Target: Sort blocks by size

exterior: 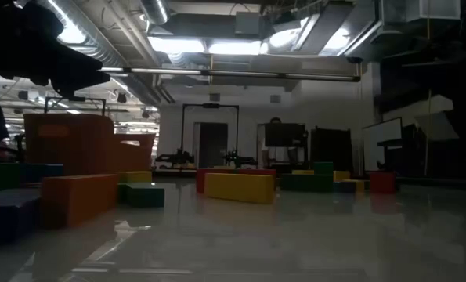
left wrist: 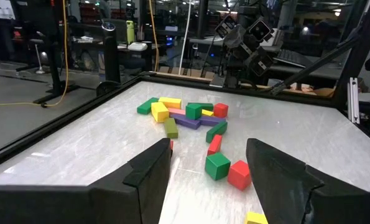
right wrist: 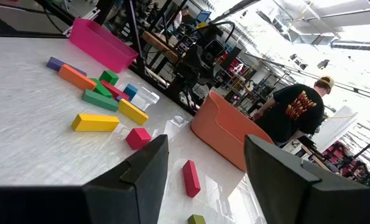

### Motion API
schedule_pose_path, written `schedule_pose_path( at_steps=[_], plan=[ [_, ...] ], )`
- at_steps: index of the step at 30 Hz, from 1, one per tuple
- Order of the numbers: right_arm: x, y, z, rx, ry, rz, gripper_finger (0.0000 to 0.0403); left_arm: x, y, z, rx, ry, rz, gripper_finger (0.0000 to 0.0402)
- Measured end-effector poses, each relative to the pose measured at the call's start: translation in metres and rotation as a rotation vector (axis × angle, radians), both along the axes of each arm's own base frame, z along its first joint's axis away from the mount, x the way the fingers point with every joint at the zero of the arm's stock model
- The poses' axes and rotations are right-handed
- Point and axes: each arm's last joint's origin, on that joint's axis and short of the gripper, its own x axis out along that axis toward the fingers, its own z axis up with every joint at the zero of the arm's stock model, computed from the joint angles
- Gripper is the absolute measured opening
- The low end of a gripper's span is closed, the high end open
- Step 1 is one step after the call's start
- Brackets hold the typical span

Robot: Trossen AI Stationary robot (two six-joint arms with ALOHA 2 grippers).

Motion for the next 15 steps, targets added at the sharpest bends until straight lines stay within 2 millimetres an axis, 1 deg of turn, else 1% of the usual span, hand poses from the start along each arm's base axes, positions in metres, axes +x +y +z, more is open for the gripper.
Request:
schedule_pose_path(
  at_steps=[8, 11, 15],
  plan=[
    [0.0, 0.0, 0.0, 0.0, 0.0, 0.0, 0.0209, 0.0, 0.0, -0.0001, 0.0, 0.001, 0.0, 0.0198],
    [0.0, 0.0, 0.0, 0.0, 0.0, 0.0, 0.0209, 0.0001, 0.0, 0.0004, 0.032, 0.003, -0.002, 0.0198],
    [0.0, 0.0, 0.0, 0.001, 0.0, 0.0, 0.0209, 0.0007, -0.0002, 0.0037, 0.021, -0.045, -0.002, 0.0198]
  ],
)
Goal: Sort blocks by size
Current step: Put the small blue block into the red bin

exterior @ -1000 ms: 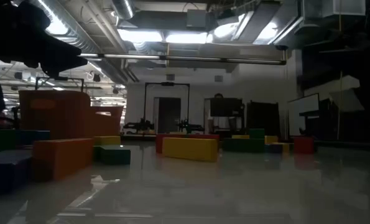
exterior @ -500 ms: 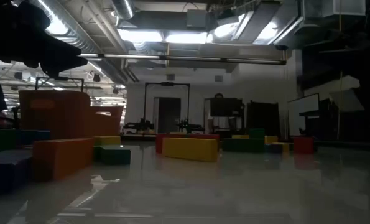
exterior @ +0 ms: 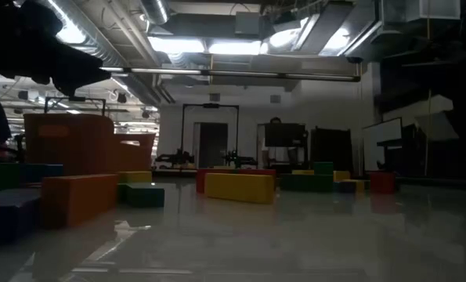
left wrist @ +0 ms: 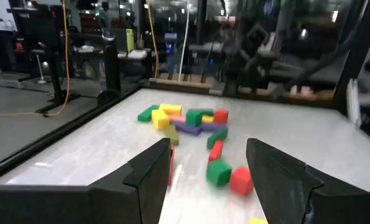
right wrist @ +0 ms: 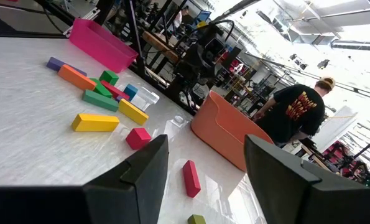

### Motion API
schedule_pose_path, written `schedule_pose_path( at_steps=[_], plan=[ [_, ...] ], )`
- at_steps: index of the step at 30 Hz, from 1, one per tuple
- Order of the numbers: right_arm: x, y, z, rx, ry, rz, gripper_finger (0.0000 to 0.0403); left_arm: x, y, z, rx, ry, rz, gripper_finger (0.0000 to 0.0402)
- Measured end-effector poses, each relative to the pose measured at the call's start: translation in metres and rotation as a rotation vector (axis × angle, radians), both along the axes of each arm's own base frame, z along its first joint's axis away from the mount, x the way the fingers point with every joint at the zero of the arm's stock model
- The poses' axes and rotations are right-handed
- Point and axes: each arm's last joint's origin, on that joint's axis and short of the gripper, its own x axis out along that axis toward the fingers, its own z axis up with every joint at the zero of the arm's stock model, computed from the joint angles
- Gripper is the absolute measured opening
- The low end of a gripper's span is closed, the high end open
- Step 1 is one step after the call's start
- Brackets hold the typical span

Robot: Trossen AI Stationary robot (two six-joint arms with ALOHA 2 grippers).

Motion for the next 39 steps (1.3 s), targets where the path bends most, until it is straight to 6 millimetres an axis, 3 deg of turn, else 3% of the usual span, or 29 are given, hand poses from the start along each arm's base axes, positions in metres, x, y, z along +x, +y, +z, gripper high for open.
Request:
schedule_pose_path(
  at_steps=[8, 14, 21, 26, 30, 36, 39],
  plan=[
    [0.0, 0.0, 0.005, 0.006, -0.052, -0.006, 0.0209, -0.001, 0.0, 0.017, -0.051, -0.171, 0.0, 0.0198],
    [-0.001, -0.003, 0.01, 0.019, -0.103, -0.109, 0.0209, -0.002, 0.001, 0.023, -0.15, -0.261, -0.007, 0.0198],
    [-0.001, -0.007, 0.013, 0.044, -0.137, -0.221, 0.0209, 0.009, -0.006, 0.03, -0.152, -0.282, -0.167, 0.0198],
    [-0.003, -0.008, 0.022, 0.088, -0.225, -0.271, 0.0209, 0.028, -0.014, 0.042, -0.13, -0.148, -0.259, 0.0198],
    [-0.004, -0.01, 0.024, 0.102, -0.244, -0.34, 0.0209, 0.047, -0.021, 0.055, -0.12, 0.1, -0.321, 0.0198],
    [-0.005, -0.011, 0.023, 0.106, -0.242, -0.37, 0.0209, 0.063, -0.034, 0.058, -0.305, 0.559, -0.28, 0.0198],
    [-0.005, -0.012, 0.023, 0.109, -0.241, -0.389, 0.0209, 0.071, -0.042, 0.053, -0.372, 0.691, -0.287, 0.0198]
  ],
)
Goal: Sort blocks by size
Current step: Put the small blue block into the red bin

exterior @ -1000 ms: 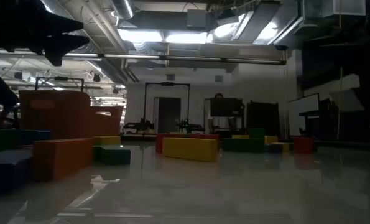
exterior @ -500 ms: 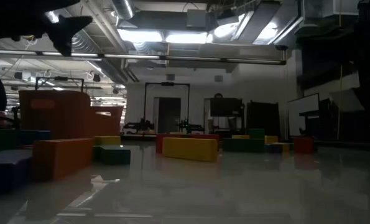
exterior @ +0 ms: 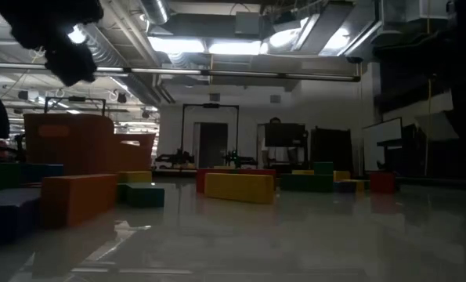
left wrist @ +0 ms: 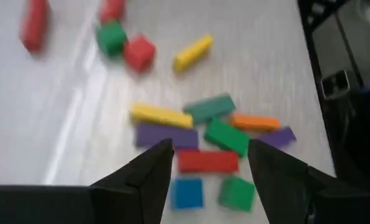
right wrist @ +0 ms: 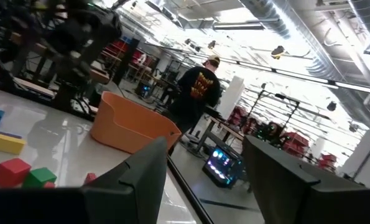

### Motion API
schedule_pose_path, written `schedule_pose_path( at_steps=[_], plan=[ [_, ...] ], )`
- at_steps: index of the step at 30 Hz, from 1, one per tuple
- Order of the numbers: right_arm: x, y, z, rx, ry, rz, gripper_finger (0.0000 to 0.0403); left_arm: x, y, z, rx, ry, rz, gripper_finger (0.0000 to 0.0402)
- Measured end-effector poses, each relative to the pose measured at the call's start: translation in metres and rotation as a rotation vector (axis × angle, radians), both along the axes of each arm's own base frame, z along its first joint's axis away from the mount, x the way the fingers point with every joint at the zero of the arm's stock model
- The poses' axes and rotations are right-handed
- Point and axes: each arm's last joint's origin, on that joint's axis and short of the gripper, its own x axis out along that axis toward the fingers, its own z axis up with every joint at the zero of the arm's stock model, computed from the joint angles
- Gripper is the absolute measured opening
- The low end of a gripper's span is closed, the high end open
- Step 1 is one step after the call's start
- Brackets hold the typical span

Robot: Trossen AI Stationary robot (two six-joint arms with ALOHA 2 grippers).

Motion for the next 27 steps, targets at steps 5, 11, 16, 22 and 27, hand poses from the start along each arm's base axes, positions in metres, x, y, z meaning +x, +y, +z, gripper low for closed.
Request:
schedule_pose_path(
  at_steps=[5, 11, 16, 22, 27],
  plan=[
    [0.0, 0.0, 0.0, 0.002, 0.001, -0.008, 0.0209, 0.012, -0.014, -0.015, -0.079, 0.139, -0.008, 0.0198],
    [0.0, 0.0, 0.0, 0.002, 0.002, -0.008, 0.0209, 0.022, -0.027, -0.038, -0.057, 0.273, -0.044, 0.0198],
    [0.0, 0.0, 0.0, 0.002, 0.003, -0.008, 0.0209, 0.028, -0.031, -0.055, 0.002, 0.353, -0.065, 0.0198],
    [0.0, 0.0, -0.002, -0.001, 0.019, -0.008, 0.0209, 0.035, -0.031, -0.071, 0.109, 0.395, -0.059, 0.0198],
    [0.0, 0.0, -0.002, -0.001, 0.02, -0.008, 0.0209, 0.04, -0.033, -0.075, 0.114, 0.375, -0.062, 0.0198]
  ],
)
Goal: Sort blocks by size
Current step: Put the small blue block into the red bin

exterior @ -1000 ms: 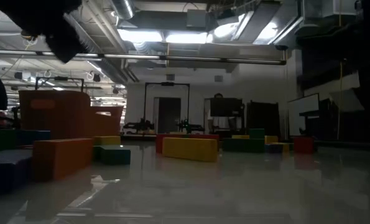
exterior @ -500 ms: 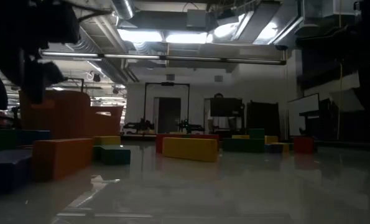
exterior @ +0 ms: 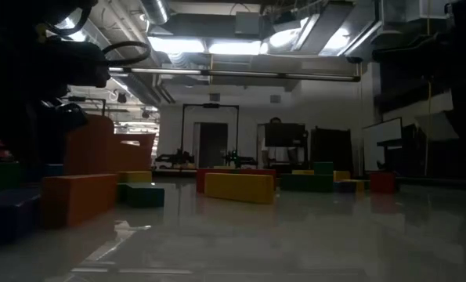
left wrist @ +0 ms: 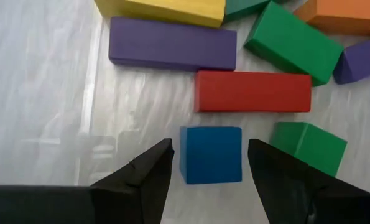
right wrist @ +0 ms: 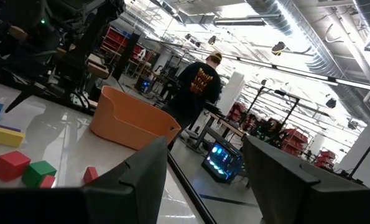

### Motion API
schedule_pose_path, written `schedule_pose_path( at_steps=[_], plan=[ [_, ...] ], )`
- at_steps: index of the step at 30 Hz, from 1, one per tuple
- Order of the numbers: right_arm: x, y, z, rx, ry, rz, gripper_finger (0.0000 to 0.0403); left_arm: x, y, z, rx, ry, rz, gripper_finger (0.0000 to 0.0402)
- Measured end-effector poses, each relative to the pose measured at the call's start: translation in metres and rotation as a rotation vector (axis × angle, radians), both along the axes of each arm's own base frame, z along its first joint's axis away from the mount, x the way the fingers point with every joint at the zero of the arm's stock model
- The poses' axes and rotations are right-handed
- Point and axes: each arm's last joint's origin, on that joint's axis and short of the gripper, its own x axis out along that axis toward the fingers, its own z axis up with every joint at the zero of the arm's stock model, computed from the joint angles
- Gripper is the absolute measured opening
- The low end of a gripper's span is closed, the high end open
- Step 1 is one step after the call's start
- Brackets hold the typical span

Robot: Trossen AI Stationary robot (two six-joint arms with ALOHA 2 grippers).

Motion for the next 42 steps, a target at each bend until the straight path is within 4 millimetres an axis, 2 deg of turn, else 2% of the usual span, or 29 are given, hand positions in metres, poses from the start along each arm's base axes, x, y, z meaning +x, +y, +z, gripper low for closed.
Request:
schedule_pose_path(
  at_steps=[14, 17, 20, 22, 27, 30, 33, 36, 39, 42],
  plan=[
    [0.0, 0.0, -0.001, -0.001, 0.006, 0.0, 0.0209, 0.009, -0.004, -0.021, 0.027, 0.057, -0.019, 0.0194],
    [0.0, 0.0, -0.001, -0.001, 0.006, 0.0, 0.0209, 0.009, -0.004, -0.022, 0.032, 0.065, -0.023, 0.0167],
    [0.0, 0.0, -0.001, -0.002, 0.006, 0.0, 0.0209, 0.008, -0.004, -0.02, 0.024, 0.057, -0.03, 0.0121],
    [0.0, 0.0, -0.001, -0.002, 0.006, 0.0, 0.0209, 0.008, -0.003, -0.017, 0.011, 0.05, -0.028, 0.0114],
    [0.0, 0.0, 0.0, -0.002, 0.006, 0.0, 0.0209, 0.008, 0.002, 0.004, -0.043, -0.005, -0.007, 0.0114],
    [0.0, 0.0, 0.0, -0.002, 0.006, 0.0, 0.0209, 0.008, 0.005, 0.027, -0.082, -0.053, -0.01, 0.0114],
    [0.0, 0.0, 0.0, -0.002, 0.005, 0.0, 0.0209, 0.005, 0.004, 0.053, -0.208, -0.058, -0.039, 0.0114],
    [0.0, 0.0, 0.0, -0.002, 0.005, 0.0, 0.0209, -0.004, -0.005, 0.073, -0.446, -0.006, -0.029, 0.0114],
    [0.0, 0.0, 0.0, -0.002, 0.005, 0.0, 0.0209, -0.018, -0.018, 0.082, -0.663, 0.14, 0.078, 0.0114],
    [0.0, 0.0, -0.001, -0.002, 0.007, 0.0, 0.0209, -0.032, -0.036, 0.084, -0.751, 0.284, 0.19, 0.0125]
  ],
)
